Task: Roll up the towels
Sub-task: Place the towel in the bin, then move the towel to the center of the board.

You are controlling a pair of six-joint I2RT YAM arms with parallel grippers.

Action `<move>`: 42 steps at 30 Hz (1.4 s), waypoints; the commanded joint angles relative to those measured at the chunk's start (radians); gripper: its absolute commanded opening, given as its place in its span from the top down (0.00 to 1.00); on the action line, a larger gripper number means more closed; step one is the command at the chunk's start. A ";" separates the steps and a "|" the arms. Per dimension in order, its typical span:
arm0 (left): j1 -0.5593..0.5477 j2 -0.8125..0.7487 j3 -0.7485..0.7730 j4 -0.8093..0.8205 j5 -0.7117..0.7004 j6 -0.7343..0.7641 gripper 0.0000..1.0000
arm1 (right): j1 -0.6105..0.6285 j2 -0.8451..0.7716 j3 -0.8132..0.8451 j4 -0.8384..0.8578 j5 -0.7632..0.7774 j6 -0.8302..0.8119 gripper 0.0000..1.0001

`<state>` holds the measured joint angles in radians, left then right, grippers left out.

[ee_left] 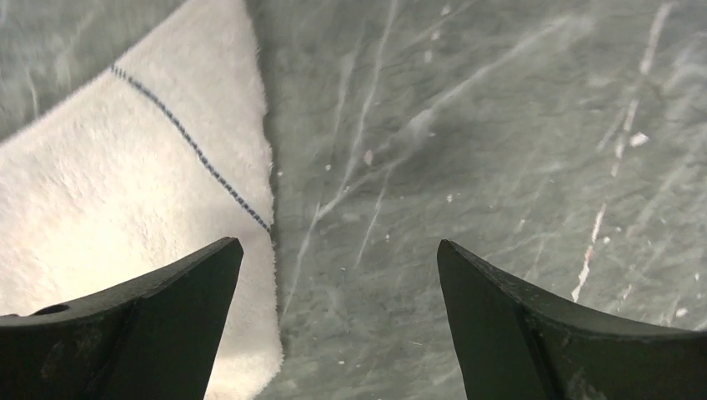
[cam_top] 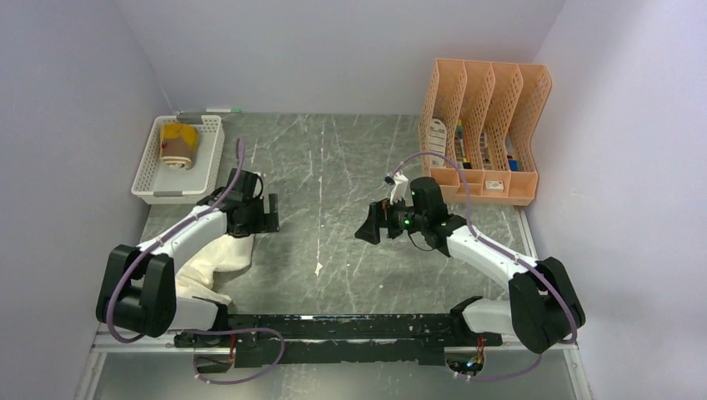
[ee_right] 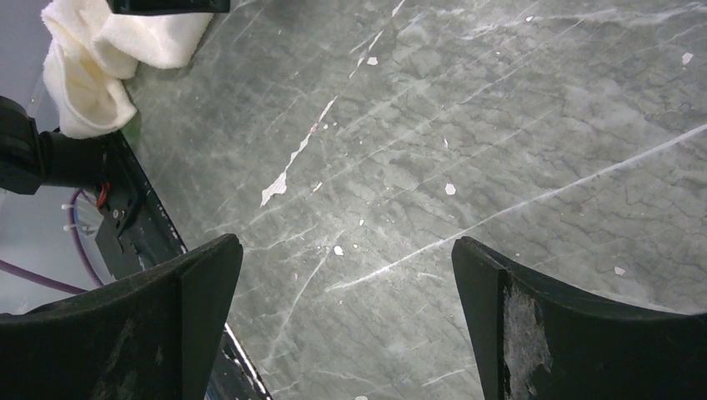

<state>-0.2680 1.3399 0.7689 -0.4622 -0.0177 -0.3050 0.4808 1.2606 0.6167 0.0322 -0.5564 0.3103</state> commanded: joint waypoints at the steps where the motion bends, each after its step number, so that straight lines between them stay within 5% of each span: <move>1: -0.010 0.038 -0.026 0.106 -0.115 -0.201 0.01 | 0.007 -0.042 0.006 -0.006 0.024 -0.008 0.00; 8: -0.010 0.241 0.080 0.152 -0.249 -0.173 0.02 | 0.007 -0.061 0.004 -0.030 0.046 -0.019 0.00; 15: 0.003 0.396 0.180 0.139 -0.339 -0.131 0.25 | 0.007 -0.049 0.012 -0.032 0.049 -0.027 0.00; 17: 0.020 0.416 0.189 0.153 -0.297 -0.120 0.44 | 0.007 -0.047 0.011 -0.030 0.047 -0.026 0.00; 20: 0.033 0.436 0.193 0.168 -0.217 -0.114 0.90 | 0.007 -0.045 0.011 -0.025 0.046 -0.025 0.00; 21: 0.033 0.442 0.196 0.176 -0.183 -0.110 0.93 | 0.007 -0.042 0.011 -0.022 0.048 -0.025 0.00; 28: -0.061 0.463 0.371 0.226 0.024 -0.085 0.93 | 0.007 -0.046 0.020 -0.024 0.070 -0.028 0.00; 32: -0.264 0.615 0.802 0.064 -0.009 -0.008 0.93 | 0.005 -0.096 0.024 -0.035 0.159 -0.026 0.00; 37: -0.440 0.811 1.315 -0.024 0.088 -0.001 0.93 | 0.003 -0.201 0.055 -0.125 0.494 0.012 0.00; 39: -0.453 0.820 1.402 -0.014 0.174 -0.031 0.93 | 0.002 -0.257 0.062 -0.159 0.623 0.029 0.00; 42: -0.443 0.723 1.324 0.010 0.191 -0.035 0.93 | 0.001 -0.348 0.053 -0.168 0.727 0.058 0.00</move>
<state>-0.7547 2.1563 2.1139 -0.4232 0.0742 -0.3290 0.4820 1.0122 0.6476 -0.0914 -0.0792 0.3260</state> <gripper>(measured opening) 0.076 0.999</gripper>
